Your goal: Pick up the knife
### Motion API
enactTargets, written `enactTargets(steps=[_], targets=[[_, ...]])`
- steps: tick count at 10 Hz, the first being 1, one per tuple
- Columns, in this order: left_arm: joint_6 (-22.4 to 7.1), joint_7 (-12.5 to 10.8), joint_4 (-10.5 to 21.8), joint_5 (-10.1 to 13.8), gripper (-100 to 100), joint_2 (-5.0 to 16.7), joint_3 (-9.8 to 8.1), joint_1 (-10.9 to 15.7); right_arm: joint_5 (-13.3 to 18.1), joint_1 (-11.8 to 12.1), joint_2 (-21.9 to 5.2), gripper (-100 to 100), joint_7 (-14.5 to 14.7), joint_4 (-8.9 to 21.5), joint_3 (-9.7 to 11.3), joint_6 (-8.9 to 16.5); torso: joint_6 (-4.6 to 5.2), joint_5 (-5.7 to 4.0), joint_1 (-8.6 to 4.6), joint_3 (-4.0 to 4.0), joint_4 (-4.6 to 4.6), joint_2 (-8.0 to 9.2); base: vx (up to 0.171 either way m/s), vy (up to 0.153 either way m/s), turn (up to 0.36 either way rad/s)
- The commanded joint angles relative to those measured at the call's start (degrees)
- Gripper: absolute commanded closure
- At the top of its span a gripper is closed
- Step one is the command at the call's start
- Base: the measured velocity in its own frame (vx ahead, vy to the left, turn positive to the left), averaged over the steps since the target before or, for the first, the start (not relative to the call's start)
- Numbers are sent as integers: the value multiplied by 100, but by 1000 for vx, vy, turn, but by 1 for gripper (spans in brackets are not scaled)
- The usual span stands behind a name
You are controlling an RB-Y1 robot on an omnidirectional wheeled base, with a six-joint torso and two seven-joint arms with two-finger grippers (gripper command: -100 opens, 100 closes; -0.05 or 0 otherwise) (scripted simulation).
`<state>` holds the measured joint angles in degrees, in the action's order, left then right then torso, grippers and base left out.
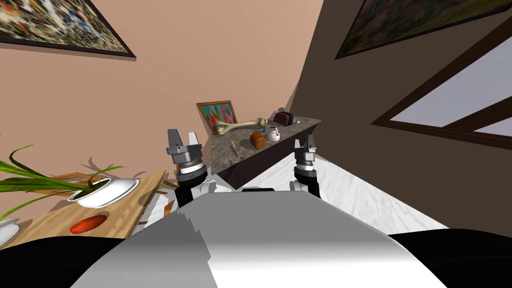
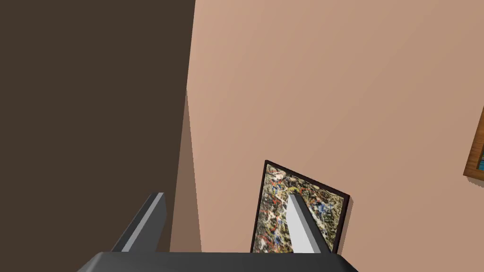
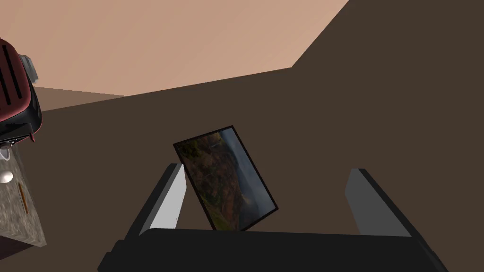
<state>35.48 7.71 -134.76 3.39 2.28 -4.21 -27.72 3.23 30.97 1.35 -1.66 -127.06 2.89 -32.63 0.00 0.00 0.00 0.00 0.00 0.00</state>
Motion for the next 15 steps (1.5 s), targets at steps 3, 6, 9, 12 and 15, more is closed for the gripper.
enactTargets(steps=[3, 6, 9, 12, 15], targets=[[-450, -15, 9, 237, -100, 383, -147, -228, 0, 0, 0, 0, 0, 0, 0, 0, 2, 0, 1, -3, -1, -5, 17, -2, -171], [-829, -24, 5, 445, -100, 563, -272, -413, 0, 0, 0, 0, 0, 0, 0, 0, 1, 0, 1, -6, -3, -11, 26, 1, -129], [-1305, -34, -9, 713, -100, 754, -432, -642, 0, 0, 0, 0, 0, 0, 0, 0, 2, 0, 2, -5, -2, -8, 20, 3, -166], [-1807, -43, -36, 1031, -100, 953, -620, -907, 0, 1, 0, 0, 0, 0, 0, 0, -1, 0, 2, -5, -2, -8, 22, 1, -145], [-2164, -48, -52, 1205, -100, 1053, -722, -1051, 0, 0, 0, 0, 0, 0, 0, 0, 2, 0, 2, -4, -2, -8, 19, 6, -135]])
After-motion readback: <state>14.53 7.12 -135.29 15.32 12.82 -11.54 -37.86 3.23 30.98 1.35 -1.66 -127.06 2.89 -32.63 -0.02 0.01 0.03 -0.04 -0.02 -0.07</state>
